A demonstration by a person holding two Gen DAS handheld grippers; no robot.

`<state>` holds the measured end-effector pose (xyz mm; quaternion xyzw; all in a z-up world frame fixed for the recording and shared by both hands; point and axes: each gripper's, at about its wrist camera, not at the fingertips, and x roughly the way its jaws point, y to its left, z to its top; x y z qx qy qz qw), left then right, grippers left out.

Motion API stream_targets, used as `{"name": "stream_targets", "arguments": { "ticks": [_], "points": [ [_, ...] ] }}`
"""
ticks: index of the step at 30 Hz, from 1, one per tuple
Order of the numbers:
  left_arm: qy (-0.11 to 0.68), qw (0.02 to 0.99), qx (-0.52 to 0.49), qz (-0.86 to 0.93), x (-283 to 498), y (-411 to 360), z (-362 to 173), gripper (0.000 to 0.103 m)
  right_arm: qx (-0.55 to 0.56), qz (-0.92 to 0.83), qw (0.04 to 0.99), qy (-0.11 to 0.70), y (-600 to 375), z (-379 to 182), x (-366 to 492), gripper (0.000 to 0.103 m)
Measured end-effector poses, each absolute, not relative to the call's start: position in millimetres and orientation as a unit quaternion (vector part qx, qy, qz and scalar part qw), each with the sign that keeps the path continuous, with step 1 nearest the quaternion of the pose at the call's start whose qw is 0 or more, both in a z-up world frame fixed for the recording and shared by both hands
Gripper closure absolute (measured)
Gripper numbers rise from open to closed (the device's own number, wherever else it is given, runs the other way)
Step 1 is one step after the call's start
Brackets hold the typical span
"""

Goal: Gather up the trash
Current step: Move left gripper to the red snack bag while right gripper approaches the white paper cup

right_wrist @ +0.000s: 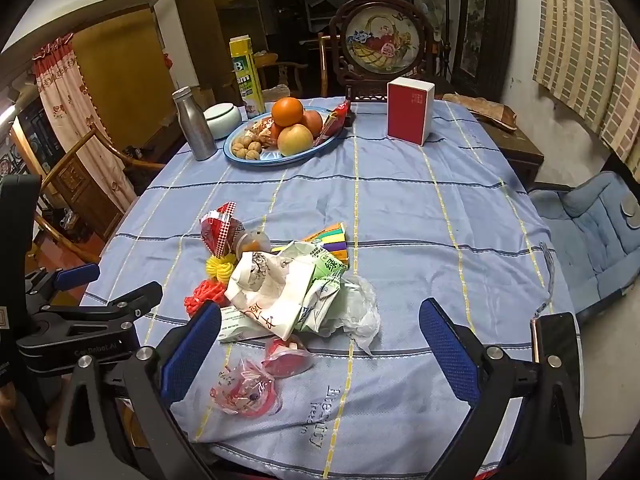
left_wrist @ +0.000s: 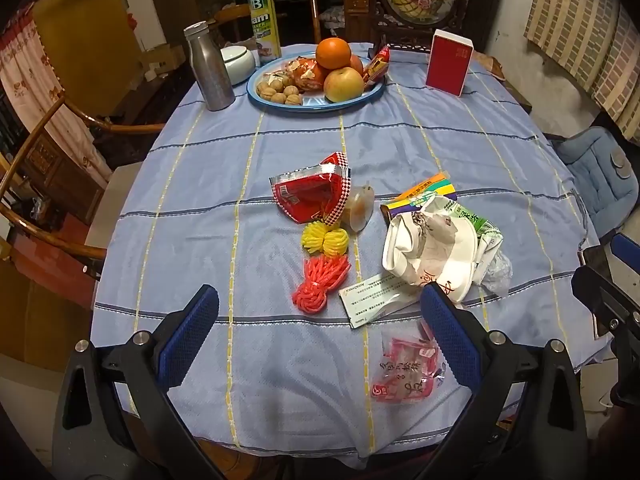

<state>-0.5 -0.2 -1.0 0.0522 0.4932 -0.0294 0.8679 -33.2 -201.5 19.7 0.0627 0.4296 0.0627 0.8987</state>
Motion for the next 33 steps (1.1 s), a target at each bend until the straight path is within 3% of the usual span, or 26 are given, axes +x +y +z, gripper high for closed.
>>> {"name": "stream_targets", "arguments": {
  "ticks": [12,23,33],
  "points": [
    [0.505,0.862,0.039,-0.037,13.3,3.6,-13.4,0.007,0.077,0.055,0.883,0.460,-201.9,13.9,-23.6,0.006],
    [0.546,0.834,-0.061,-0.051,70.9,68.0,-37.3,0.007,0.083,0.009,0.895,0.438,-217.0,3.9,-27.2,0.006],
    [0.558,0.815,-0.053,-0.146,147.0,32.7,-71.7,0.007,0.093,-0.104,0.880,0.454,-244.1,-1.6,-54.7,0.006]
  ]
}}
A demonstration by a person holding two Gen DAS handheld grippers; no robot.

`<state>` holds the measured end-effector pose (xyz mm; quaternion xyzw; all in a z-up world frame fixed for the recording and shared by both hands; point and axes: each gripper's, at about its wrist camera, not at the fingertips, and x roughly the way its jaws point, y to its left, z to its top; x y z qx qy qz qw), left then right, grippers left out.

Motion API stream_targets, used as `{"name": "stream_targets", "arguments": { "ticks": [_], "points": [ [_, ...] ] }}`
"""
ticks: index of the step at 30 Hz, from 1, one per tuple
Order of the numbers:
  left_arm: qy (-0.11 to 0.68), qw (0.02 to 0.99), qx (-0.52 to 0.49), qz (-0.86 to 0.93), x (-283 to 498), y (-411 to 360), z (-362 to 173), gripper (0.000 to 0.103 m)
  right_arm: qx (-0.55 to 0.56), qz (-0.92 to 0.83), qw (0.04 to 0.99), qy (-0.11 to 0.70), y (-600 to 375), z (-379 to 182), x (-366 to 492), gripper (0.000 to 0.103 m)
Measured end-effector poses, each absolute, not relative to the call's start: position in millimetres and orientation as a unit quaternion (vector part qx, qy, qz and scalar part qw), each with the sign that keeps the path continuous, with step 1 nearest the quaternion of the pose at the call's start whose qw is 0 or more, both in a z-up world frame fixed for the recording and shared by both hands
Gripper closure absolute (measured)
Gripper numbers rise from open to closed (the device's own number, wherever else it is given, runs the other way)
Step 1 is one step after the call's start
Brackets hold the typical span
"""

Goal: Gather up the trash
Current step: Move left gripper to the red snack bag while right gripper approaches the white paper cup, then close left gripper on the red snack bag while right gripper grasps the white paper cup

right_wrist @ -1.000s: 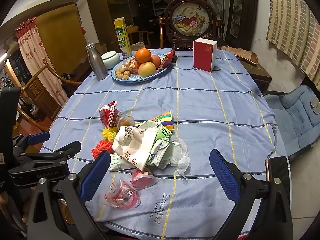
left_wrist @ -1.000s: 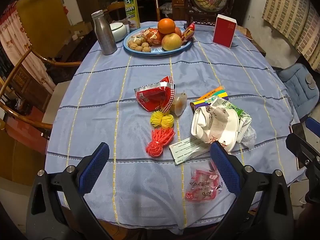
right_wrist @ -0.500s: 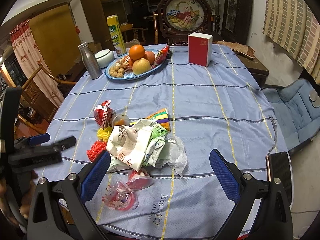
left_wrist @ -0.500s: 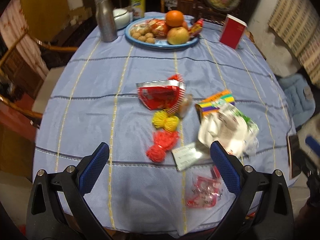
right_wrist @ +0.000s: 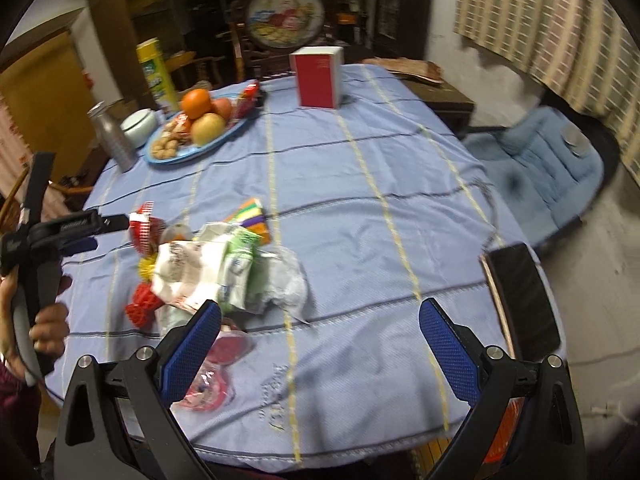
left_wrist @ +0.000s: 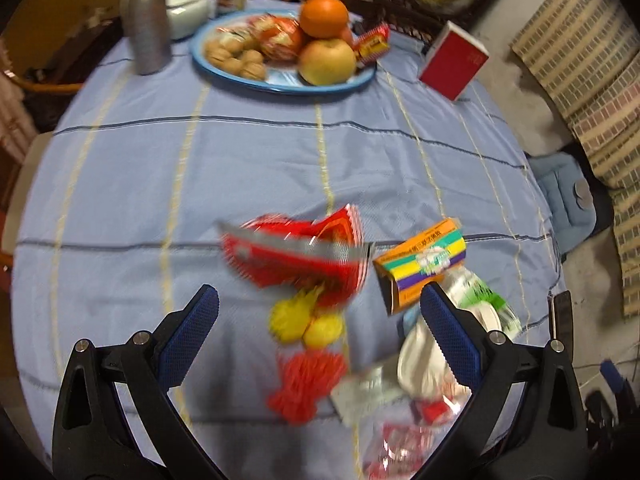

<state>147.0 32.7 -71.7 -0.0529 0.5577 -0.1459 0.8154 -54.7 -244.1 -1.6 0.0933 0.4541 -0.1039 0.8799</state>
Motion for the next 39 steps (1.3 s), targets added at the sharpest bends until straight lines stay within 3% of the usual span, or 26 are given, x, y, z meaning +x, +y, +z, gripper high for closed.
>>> {"name": "stream_targets", "arguments": {
  "ticks": [5,6,10,13,15,30,39],
  "points": [
    [0.576,0.802,-0.061,-0.145,174.6,29.1,-102.9,0.007,0.105,-0.138,0.869,0.463,-248.3,-4.2,-67.8,0.006],
    [0.574,0.802,-0.066,-0.149,175.0,32.0,-104.4,0.011,0.106,-0.142,0.867,0.465,-248.2,-4.6,-69.1,0.006],
    [0.560,0.802,-0.090,-0.189,163.6,47.7,-99.3,0.049,0.109,-0.134,0.867,0.467,-243.0,-5.9,-64.0,0.006],
    [0.552,0.801,-0.104,-0.207,160.0,63.0,-92.6,0.064,0.104,-0.112,0.871,0.467,-235.1,-4.4,-54.3,0.006],
    [0.540,0.807,-0.112,-0.213,150.7,69.7,-81.8,0.067,0.101,-0.084,0.875,0.467,-225.7,-4.3,-43.6,0.006],
    [0.486,0.847,-0.112,-0.185,67.0,114.1,-25.5,0.068,0.101,0.090,0.852,0.506,-159.3,-43.8,32.3,0.015],
    [0.490,0.845,-0.117,-0.179,51.8,127.6,-20.8,0.068,0.019,0.098,0.848,0.520,-120.3,-67.4,68.1,0.008]
  ]
}}
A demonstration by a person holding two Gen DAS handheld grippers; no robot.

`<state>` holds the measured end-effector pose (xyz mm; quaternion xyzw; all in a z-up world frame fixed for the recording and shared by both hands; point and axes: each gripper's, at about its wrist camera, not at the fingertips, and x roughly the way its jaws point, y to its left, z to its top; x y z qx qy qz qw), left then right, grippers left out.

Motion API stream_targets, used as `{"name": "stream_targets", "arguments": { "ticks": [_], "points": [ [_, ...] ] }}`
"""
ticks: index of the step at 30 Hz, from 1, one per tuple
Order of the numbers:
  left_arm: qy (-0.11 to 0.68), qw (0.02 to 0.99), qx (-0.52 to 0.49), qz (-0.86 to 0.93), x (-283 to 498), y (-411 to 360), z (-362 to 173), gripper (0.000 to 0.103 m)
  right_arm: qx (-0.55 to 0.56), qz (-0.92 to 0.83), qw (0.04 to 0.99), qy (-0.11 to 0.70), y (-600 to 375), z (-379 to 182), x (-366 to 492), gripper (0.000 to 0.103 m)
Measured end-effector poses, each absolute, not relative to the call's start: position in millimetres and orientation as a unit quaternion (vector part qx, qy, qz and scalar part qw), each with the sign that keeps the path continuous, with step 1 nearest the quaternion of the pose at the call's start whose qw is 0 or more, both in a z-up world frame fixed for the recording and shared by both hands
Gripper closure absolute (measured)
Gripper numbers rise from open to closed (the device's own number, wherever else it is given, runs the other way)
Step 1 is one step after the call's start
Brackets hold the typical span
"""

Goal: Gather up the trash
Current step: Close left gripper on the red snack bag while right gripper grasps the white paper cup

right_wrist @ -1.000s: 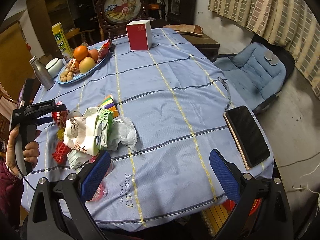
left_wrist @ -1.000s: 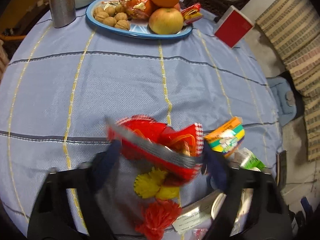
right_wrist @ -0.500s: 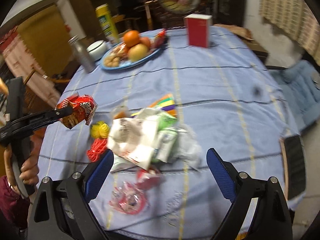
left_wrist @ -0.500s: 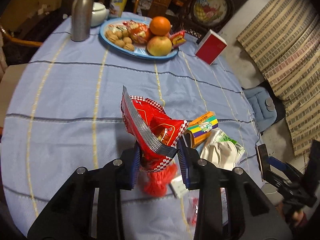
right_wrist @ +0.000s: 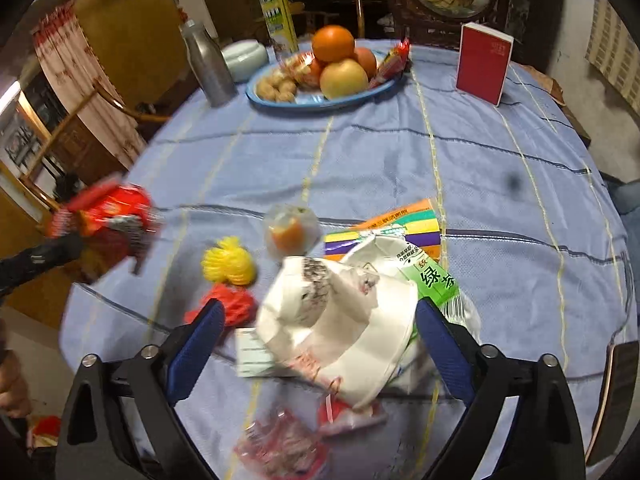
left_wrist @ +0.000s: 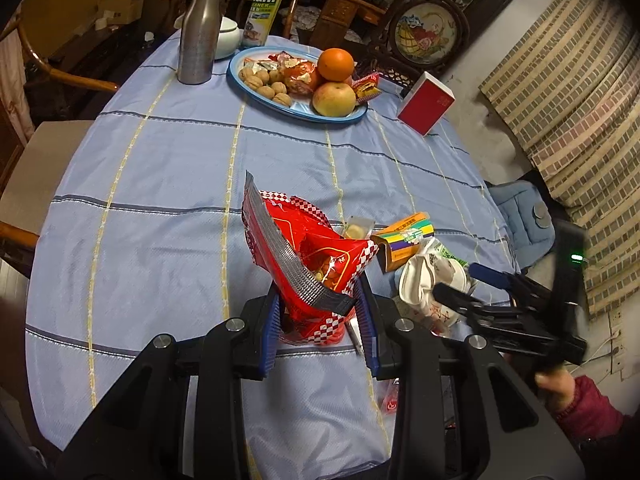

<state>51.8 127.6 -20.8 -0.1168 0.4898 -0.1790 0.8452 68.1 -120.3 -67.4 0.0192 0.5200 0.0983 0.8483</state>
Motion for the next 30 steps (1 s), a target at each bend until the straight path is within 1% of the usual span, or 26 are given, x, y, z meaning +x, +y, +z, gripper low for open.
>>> {"name": "stream_targets", "arguments": {
  "ticks": [3,4,5,7,11,14,19,25,30],
  "points": [
    [0.491,0.844,-0.116,-0.185,51.8,126.8,-22.0,0.068,0.005,0.081,0.841,0.535,-120.0,-82.8,72.4,0.007],
    [0.491,0.843,-0.115,-0.187,51.9,126.0,-22.2,0.068,0.010,0.076,0.840,0.537,-122.5,-84.4,72.4,0.012],
    [0.491,0.842,-0.114,-0.190,52.7,125.0,-22.5,0.068,0.020,0.077,0.842,0.534,-125.5,-85.0,71.0,0.013],
    [0.491,0.841,-0.112,-0.197,56.3,121.3,-22.7,0.068,0.052,0.086,0.852,0.514,-135.0,-76.0,64.6,0.014],
    [0.487,0.839,-0.109,-0.215,64.0,114.4,-22.6,0.068,0.076,0.085,0.866,0.487,-149.3,-54.4,56.0,0.014],
    [0.485,0.836,-0.106,-0.232,69.2,103.7,-21.3,0.068,0.119,0.096,0.875,0.460,-162.9,-30.1,44.3,0.014],
    [0.480,0.830,-0.088,-0.270,76.1,79.4,-17.3,0.068,0.145,0.082,0.893,0.419,-178.1,4.1,25.0,0.014],
    [0.483,0.811,-0.054,-0.325,84.4,37.4,-15.1,0.068,0.168,0.025,0.907,0.384,-209.6,25.1,-4.2,0.014],
    [0.477,0.799,-0.028,-0.366,83.7,-9.7,-4.7,0.068,0.193,-0.026,0.912,0.361,-257.3,28.2,-37.1,0.014]
  ]
}}
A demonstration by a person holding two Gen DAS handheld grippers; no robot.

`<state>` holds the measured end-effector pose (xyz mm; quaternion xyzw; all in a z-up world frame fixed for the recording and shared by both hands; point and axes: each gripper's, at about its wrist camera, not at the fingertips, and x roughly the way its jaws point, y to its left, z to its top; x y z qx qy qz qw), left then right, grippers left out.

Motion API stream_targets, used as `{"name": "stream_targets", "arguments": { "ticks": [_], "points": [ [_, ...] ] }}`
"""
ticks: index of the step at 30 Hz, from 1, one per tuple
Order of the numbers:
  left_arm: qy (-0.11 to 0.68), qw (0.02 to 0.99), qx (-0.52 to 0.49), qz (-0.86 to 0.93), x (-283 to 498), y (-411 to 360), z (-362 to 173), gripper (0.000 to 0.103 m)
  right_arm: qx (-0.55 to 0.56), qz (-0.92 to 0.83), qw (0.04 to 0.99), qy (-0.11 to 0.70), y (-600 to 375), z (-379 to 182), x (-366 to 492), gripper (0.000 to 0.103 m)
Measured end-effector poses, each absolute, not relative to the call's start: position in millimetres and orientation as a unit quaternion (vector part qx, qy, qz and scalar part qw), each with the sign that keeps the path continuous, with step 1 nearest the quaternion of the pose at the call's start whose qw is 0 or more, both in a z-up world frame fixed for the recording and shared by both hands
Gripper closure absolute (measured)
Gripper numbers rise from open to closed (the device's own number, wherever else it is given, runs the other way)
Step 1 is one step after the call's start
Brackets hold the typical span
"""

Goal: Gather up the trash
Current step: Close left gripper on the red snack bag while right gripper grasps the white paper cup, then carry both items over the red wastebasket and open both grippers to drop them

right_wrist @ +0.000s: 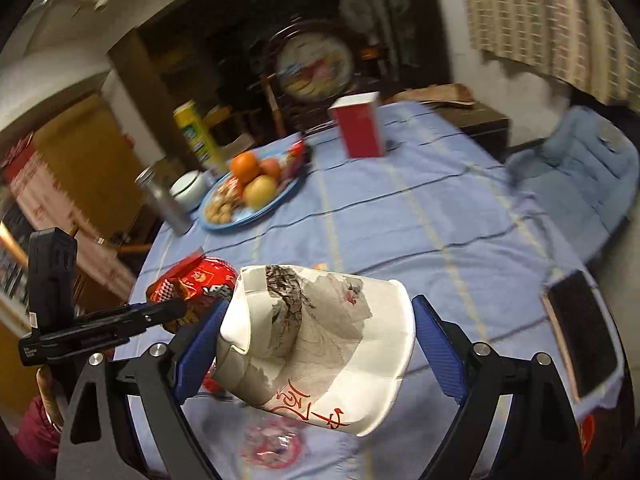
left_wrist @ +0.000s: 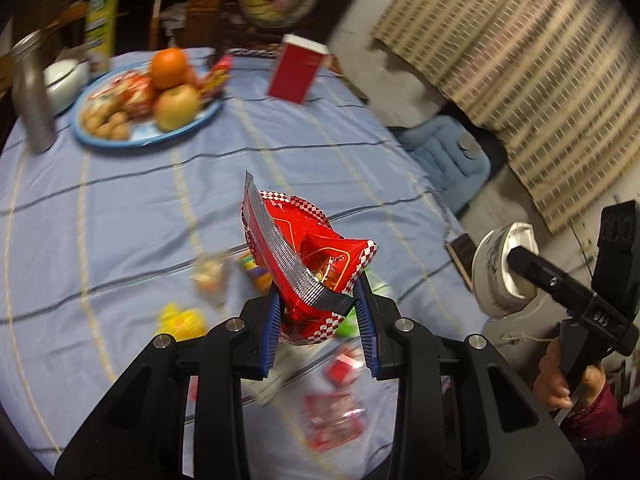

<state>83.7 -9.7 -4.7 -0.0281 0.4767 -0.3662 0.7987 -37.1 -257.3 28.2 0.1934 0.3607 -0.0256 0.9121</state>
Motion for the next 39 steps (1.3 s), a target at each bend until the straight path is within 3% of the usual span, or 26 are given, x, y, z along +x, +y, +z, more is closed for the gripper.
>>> {"name": "stream_targets", "arguments": {
  "ticks": [12,23,29,39],
  "points": [
    [0.462,0.764,0.011,-0.451,54.4,-145.3,19.0,0.068,0.247,-0.132,0.909,0.309,-386.8,30.6,-122.7,0.014],
    [0.463,0.687,0.076,-0.554,13.8,-272.9,18.5,0.068,0.320,-0.286,0.857,0.286,-475.0,-9.2,-238.6,0.014],
    [0.470,0.643,0.103,-0.596,-15.1,-324.6,11.7,0.068,0.362,-0.364,0.805,0.299,-502.0,-53.7,-306.8,0.014],
    [0.469,0.609,0.148,-0.623,-63.4,-384.5,7.8,0.068,0.437,-0.422,0.716,0.343,-555.8,-175.1,-370.5,0.013]
  ]
}}
